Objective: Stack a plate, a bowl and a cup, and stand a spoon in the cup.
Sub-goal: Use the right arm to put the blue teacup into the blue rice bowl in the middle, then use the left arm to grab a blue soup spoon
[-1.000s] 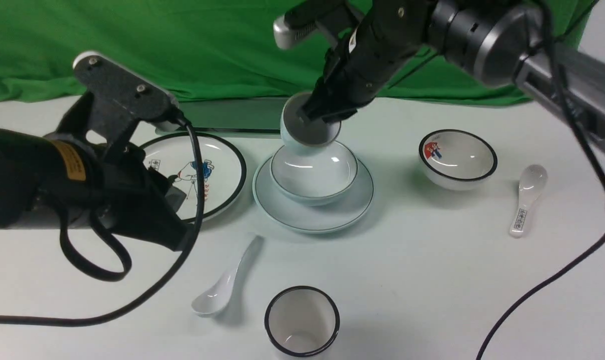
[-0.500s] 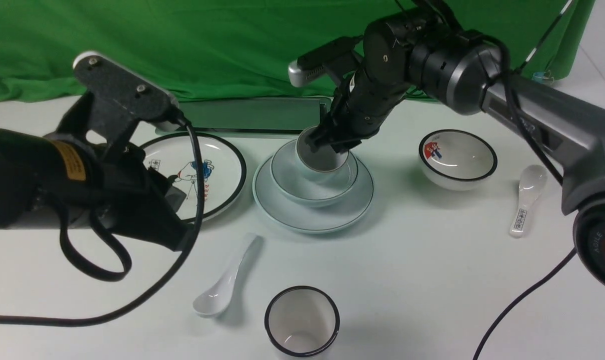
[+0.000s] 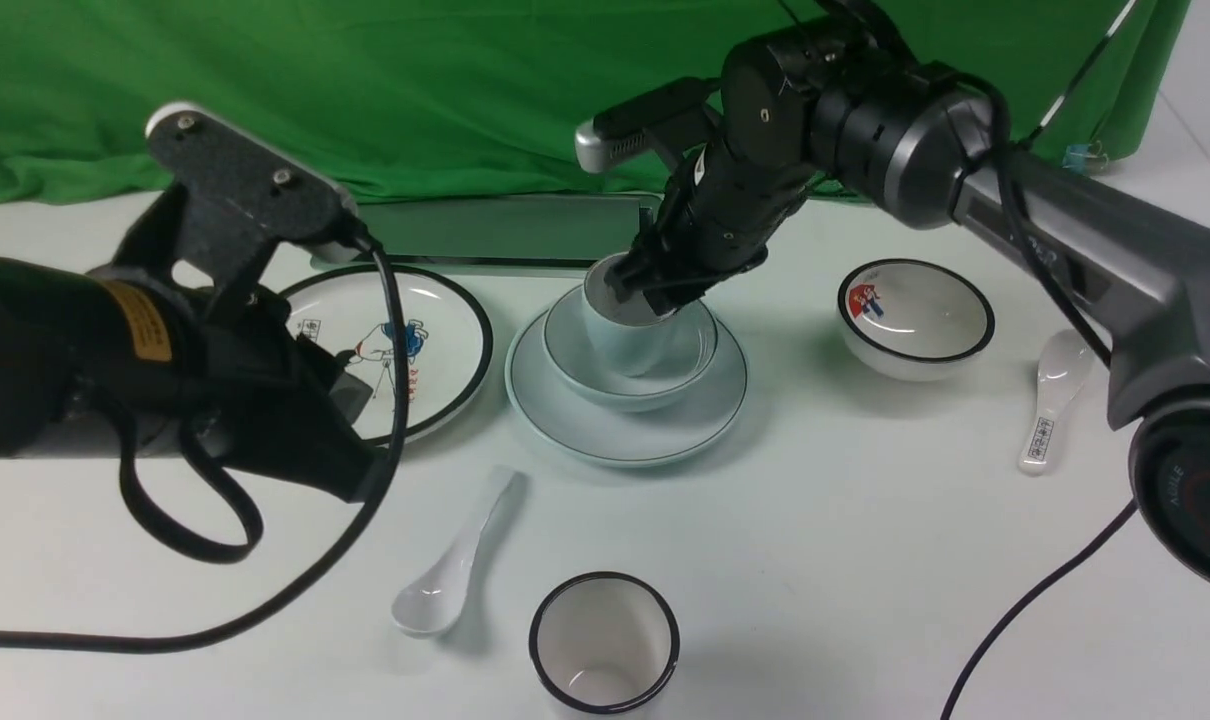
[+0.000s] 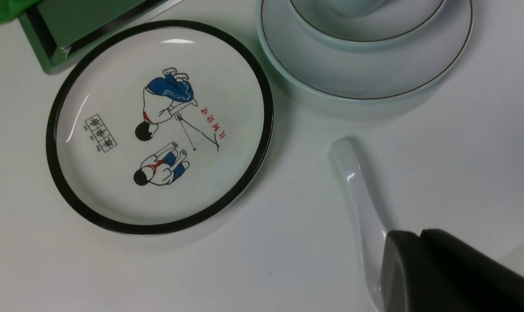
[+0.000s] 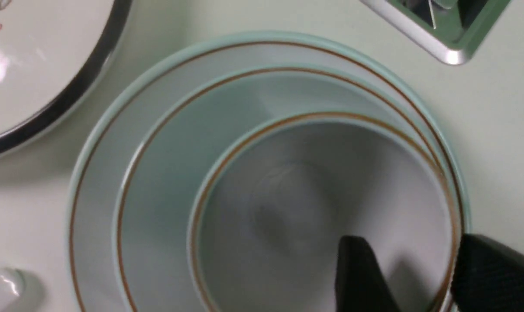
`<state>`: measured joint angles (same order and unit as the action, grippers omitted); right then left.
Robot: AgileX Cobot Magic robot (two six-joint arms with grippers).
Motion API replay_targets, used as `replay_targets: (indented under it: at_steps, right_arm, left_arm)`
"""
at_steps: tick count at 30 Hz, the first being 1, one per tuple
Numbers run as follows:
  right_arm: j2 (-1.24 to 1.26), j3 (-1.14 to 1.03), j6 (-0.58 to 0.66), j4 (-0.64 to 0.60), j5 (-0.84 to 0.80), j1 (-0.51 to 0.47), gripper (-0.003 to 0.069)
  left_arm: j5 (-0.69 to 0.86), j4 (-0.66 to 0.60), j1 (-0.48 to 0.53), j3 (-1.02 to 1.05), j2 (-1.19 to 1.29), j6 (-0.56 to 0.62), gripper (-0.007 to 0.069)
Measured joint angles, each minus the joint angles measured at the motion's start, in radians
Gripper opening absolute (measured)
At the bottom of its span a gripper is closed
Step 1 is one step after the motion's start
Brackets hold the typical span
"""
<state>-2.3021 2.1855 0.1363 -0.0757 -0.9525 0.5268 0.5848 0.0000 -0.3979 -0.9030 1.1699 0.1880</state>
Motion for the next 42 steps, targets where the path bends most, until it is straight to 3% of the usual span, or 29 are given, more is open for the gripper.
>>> replay_targets:
  at_steps: [3, 10, 14, 16, 17, 18, 22, 26, 30, 34, 37, 38, 41, 42]
  right_arm:
    - [0.016, 0.078, 0.005, 0.0, -0.087, 0.0, 0.0464]
    - [0.141, 0.2, 0.06, 0.006, -0.243, -0.001, 0.0486]
    - [0.273, 0.127, 0.075, 0.007, -0.249, -0.001, 0.0473]
    - [0.369, 0.032, 0.098, 0.01, -0.251, -0.001, 0.0458]
    - [0.378, 0.022, 0.101, 0.011, -0.251, -0.001, 0.0456]
    - [0.468, -0.09, 0.117, 0.036, -0.256, -0.002, 0.0441]
    - [0.611, -0.274, 0.118, 0.128, -0.263, -0.003, 0.0419]
    - [0.747, -0.467, 0.087, 0.227, -0.264, -0.008, 0.0397]
    - [0.828, -0.575, 0.071, 0.259, -0.248, -0.01, 0.0382]
    - [0.888, -0.658, 0.05, 0.277, -0.193, -0.01, 0.0379]
    - [0.89, -0.668, 0.044, 0.278, -0.179, -0.01, 0.0379]
    - [0.89, -0.668, 0.044, 0.278, -0.178, -0.01, 0.0379]
    - [0.89, -0.668, 0.044, 0.279, -0.174, -0.01, 0.0379]
    - [0.89, -0.668, 0.044, 0.279, -0.174, -0.01, 0.0379]
  left_arm:
    - [0.0, 0.0, 0.0, 0.0, 0.0, -0.039, -0.0027]
    - [0.0, -0.008, 0.0, -0.006, 0.029, -0.132, 0.0036]
    - [0.045, -0.028, 0.0, -0.041, 0.131, -0.135, 0.0158]
    - [0.09, -0.031, 0.0, -0.074, 0.214, -0.132, 0.0262]
    - [0.09, -0.031, 0.0, -0.077, 0.222, -0.132, 0.0272]
    - [0.114, -0.043, 0.0, -0.11, 0.294, -0.126, 0.0363]
    - [0.12, -0.069, 0.0, -0.189, 0.418, -0.12, 0.0514]
    - [0.119, -0.069, 0.0, -0.272, 0.547, -0.111, 0.0573]
    - [0.115, -0.091, 0.0, -0.298, 0.637, -0.097, 0.0563]
    - [0.109, -0.116, -0.001, -0.304, 0.736, -0.073, 0.0468]
    - [0.1, -0.112, 0.0, -0.31, 0.742, -0.071, 0.0331]
    - [0.1, -0.112, 0.0, -0.31, 0.742, -0.071, 0.0331]
    - [0.102, -0.116, 0.0, -0.308, 0.724, -0.071, 0.0107]
    - [0.103, -0.114, 0.0, -0.308, 0.708, -0.069, 0.0071]
